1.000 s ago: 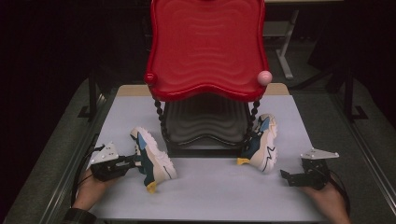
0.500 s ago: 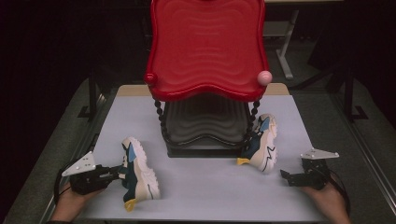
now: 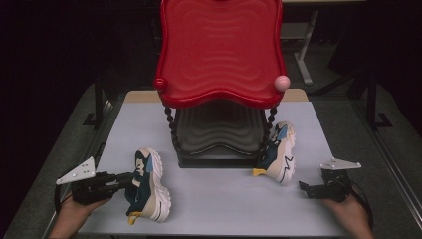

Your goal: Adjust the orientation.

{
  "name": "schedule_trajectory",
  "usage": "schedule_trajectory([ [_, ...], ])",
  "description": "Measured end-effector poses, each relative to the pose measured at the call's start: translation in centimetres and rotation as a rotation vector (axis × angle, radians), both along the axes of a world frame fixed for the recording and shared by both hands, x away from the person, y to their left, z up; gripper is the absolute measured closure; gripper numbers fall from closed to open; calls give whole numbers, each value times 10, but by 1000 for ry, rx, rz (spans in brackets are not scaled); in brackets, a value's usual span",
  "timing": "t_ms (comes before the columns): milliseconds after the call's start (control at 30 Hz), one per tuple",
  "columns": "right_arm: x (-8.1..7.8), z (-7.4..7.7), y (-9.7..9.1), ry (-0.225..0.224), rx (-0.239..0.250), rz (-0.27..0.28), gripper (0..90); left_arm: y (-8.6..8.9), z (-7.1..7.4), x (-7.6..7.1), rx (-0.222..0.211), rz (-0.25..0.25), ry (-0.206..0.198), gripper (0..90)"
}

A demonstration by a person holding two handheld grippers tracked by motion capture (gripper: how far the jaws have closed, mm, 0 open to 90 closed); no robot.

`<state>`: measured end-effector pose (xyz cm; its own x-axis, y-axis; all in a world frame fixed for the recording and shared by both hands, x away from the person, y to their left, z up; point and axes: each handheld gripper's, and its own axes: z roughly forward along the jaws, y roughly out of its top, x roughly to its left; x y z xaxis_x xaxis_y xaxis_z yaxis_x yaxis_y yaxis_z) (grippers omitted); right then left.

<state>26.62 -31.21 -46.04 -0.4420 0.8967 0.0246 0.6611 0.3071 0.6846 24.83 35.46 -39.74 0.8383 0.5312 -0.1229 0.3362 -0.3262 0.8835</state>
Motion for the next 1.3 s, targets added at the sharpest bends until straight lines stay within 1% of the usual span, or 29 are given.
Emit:
schedule_trajectory([
  [33,0,0,0,1,0,0,12,-6,2,4,2,-12,-4,733],
  [67,0,0,0,1,0,0,12,-6,2,4,2,-12,-4,733],
  [100,0,0,0,0,0,0,12,-10,3,6,2,-20,-6,733],
  [133,0,0,0,0,0,0,12,-18,5,11,3,-34,-5,733],
  [167,0,0,0,0,0,0,12,-18,5,11,3,-34,-5,727],
  [300,0,0,0,0,0,0,12,-34,6,24,17,-47,8,716],
  [400,0,0,0,0,1,0,12,-42,5,31,15,-56,24,713],
  [600,0,0,0,0,1,0,13,-54,4,40,18,-57,35,703],
  [667,0,0,0,0,0,0,12,-56,3,41,16,-57,36,680],
  [767,0,0,0,0,1,0,13,-58,4,39,18,-59,36,590],
  [833,0,0,0,0,1,0,13,-58,5,36,21,-59,32,566],
  [967,0,0,0,-1,0,1,13,-52,7,26,11,-26,22,535],
  [1033,0,0,0,-1,0,1,13,-48,6,21,1,-7,33,470],
  [1067,0,0,0,-1,0,1,13,-47,5,19,0,0,40,470],
  [1133,0,0,0,-1,0,1,13,-47,2,15,1,17,49,427],
  [1200,0,0,0,-1,0,1,13,-50,-1,12,17,22,55,393],
  [1267,0,0,0,-1,0,1,13,-55,-4,10,43,21,55,367],
  [1300,0,0,0,-1,0,1,13,-56,-5,10,46,22,54,366],
])
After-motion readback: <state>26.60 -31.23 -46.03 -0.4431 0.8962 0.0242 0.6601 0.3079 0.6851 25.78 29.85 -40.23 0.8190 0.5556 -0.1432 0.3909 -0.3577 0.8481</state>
